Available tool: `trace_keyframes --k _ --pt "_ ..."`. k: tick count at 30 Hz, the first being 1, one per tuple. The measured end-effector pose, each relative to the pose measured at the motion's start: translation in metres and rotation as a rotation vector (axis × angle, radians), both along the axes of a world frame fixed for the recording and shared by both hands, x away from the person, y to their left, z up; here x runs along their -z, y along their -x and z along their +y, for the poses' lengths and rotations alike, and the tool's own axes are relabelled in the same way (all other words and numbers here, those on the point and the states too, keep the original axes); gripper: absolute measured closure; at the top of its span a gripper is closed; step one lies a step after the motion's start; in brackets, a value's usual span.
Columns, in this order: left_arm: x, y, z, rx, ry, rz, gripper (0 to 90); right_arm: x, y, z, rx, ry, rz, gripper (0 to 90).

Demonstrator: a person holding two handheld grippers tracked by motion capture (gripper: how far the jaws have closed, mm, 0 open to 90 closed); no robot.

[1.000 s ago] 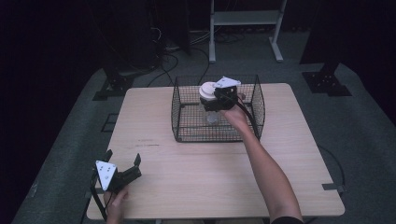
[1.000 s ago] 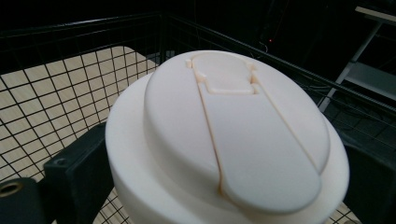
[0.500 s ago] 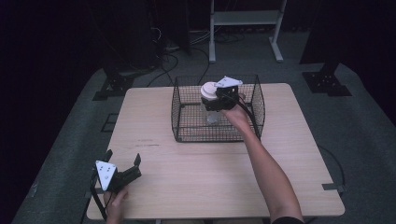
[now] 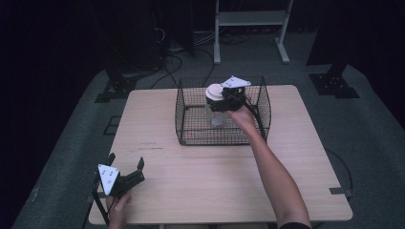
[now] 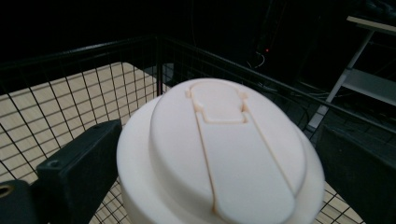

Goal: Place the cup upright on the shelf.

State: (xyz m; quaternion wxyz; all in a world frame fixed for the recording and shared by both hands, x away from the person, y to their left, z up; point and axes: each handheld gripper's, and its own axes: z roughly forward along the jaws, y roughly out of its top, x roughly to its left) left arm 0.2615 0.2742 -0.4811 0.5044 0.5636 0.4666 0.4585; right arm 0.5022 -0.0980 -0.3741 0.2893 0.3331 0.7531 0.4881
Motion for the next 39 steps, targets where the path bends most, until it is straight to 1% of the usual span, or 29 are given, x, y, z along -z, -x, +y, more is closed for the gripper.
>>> trace_keyframes --k 3,7,15,27,31,39 --pt "0.0 0.0 0.0 0.0 0.0 0.0 0.0 -0.004 0.002 -0.001 -0.002 -0.003 -0.011 1.5" --pt "0.0 0.0 0.0 0.0 -0.001 0.0 0.0 -0.008 0.004 -0.003 -0.008 -0.018 -0.012 1.5" --pt "0.0 0.0 0.0 -0.001 -0.002 0.0 0.0 -0.017 0.01 -0.005 -0.017 -0.02 -0.037 1.5" --pt "0.0 0.0 0.0 -0.002 -0.003 -0.001 0.0 -0.028 0.017 -0.013 -0.024 -0.033 -0.046 1.5" --pt "0.0 0.0 -0.001 -0.003 -0.004 -0.001 0.0 -0.031 0.021 -0.015 -0.029 -0.042 -0.041 1.5" --pt "0.0 0.0 -0.001 -0.002 -0.006 -0.001 0.0 -0.038 0.03 -0.019 -0.03 -0.032 -0.056 1.5"
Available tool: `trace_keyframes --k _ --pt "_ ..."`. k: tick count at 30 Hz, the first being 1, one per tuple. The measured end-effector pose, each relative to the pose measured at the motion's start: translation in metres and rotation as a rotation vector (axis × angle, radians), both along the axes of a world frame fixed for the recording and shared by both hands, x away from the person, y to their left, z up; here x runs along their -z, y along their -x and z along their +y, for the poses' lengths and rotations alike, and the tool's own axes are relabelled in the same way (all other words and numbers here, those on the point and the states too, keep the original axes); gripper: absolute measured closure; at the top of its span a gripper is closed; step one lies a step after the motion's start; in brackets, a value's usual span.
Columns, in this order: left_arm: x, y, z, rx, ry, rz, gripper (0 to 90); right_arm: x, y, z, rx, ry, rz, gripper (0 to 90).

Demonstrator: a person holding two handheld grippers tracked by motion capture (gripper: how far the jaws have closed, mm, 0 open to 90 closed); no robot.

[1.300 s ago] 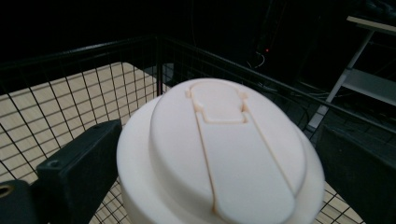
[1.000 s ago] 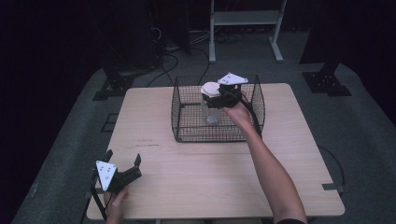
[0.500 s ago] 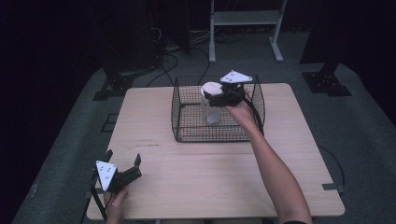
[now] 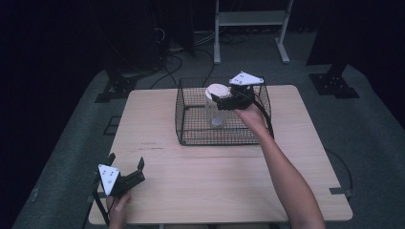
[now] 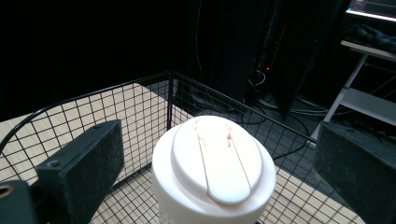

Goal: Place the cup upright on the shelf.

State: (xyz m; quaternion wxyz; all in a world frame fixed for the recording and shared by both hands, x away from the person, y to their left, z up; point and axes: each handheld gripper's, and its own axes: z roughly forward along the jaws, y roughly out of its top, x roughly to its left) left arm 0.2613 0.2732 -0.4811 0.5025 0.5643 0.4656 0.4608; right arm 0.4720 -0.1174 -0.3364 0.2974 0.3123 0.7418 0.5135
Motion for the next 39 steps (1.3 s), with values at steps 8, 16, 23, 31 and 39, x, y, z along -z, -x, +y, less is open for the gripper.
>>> trace_keyframes --k 8,16,23,31,39 --pt "0.0 0.0 0.0 0.0 0.001 0.0 0.0 -0.004 0.006 -0.007 -0.002 -0.006 -0.009 1.5" --pt "0.0 0.0 0.0 -0.001 -0.003 0.001 0.0 -0.003 0.012 -0.012 -0.014 -0.005 -0.001 1.5" --pt "0.0 0.0 0.0 0.0 -0.006 0.001 0.0 -0.009 0.022 -0.015 -0.033 -0.006 -0.008 1.5" --pt "0.0 0.0 0.0 0.0 -0.007 0.002 0.0 -0.016 0.033 -0.021 -0.045 -0.01 -0.026 1.5" --pt "0.0 0.0 -0.001 0.0 -0.009 0.002 0.0 -0.009 0.043 -0.031 -0.037 0.0 -0.034 1.6"
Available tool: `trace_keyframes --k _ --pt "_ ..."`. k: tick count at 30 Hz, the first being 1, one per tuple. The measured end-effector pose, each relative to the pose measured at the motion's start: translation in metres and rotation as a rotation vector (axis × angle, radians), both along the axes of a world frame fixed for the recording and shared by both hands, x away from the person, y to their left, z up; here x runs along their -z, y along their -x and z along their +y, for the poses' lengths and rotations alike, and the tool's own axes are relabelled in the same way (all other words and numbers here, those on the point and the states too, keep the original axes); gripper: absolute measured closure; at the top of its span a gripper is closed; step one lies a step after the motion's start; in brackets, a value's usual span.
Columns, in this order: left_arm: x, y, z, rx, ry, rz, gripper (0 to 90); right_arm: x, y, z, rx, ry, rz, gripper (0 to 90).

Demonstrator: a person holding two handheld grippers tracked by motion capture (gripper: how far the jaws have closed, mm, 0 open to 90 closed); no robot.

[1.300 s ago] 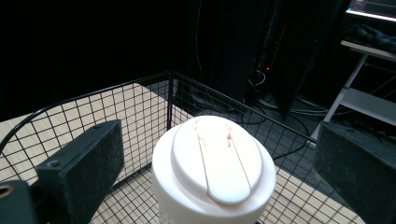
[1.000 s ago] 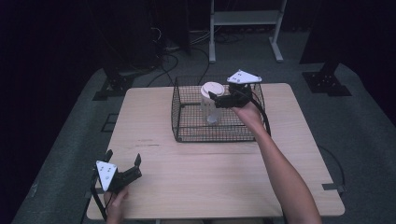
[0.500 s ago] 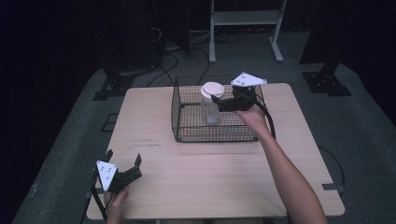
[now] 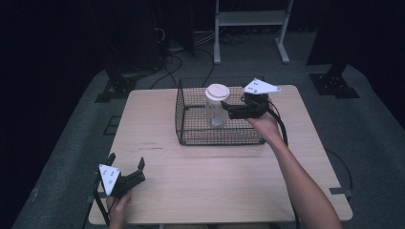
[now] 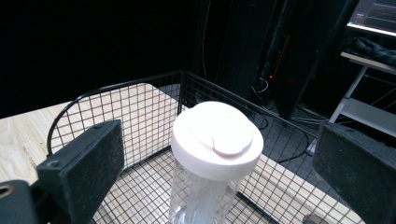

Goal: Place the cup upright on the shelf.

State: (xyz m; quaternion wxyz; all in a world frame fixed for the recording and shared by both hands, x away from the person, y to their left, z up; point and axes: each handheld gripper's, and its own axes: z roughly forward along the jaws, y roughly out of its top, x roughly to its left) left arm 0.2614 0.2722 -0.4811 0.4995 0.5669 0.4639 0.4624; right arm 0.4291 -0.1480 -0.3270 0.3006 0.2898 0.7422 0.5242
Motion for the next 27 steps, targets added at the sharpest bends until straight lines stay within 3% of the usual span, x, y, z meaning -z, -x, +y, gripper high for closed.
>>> trace_keyframes --k 27 --pt "0.0 0.0 -0.001 -0.001 -0.006 0.0 0.0 0.022 0.037 -0.03 -0.008 0.001 0.002 1.5"
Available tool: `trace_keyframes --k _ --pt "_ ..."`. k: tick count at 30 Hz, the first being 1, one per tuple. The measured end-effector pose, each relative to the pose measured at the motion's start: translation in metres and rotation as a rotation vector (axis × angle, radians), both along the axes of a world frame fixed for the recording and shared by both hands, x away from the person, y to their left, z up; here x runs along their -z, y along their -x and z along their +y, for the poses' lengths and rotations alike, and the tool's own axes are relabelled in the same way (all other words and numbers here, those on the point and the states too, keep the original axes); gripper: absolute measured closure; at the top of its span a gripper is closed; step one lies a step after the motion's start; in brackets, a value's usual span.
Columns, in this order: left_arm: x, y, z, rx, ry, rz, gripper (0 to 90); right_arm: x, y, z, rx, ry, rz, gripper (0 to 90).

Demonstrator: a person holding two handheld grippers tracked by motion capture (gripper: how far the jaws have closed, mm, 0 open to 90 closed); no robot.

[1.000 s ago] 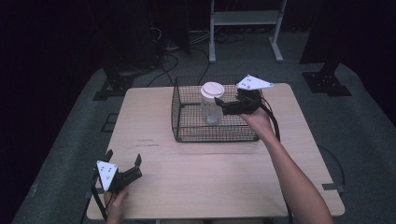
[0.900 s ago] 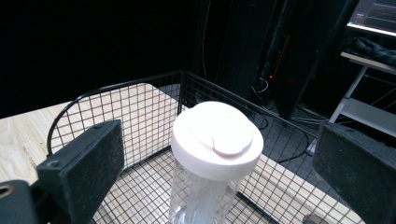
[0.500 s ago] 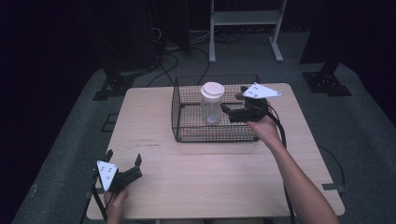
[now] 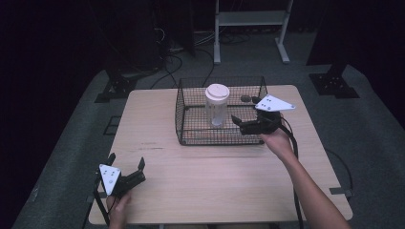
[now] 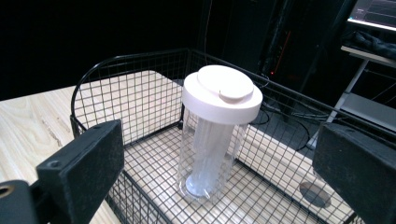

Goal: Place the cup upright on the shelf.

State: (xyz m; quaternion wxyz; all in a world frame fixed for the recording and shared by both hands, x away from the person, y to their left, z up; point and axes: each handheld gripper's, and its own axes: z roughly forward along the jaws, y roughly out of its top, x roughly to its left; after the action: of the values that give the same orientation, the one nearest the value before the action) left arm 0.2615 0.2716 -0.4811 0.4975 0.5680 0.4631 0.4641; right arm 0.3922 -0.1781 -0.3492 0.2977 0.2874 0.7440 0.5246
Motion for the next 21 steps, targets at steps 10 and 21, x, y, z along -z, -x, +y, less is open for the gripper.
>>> trace_keyframes --k 10,21 --pt "0.0 0.0 0.0 0.001 0.001 -0.001 0.0 0.007 0.013 -0.008 -0.002 -0.003 -0.006 1.5" --pt "0.0 0.0 0.0 -0.001 0.0 0.0 0.0 0.012 0.026 -0.016 -0.003 -0.003 -0.002 1.5"
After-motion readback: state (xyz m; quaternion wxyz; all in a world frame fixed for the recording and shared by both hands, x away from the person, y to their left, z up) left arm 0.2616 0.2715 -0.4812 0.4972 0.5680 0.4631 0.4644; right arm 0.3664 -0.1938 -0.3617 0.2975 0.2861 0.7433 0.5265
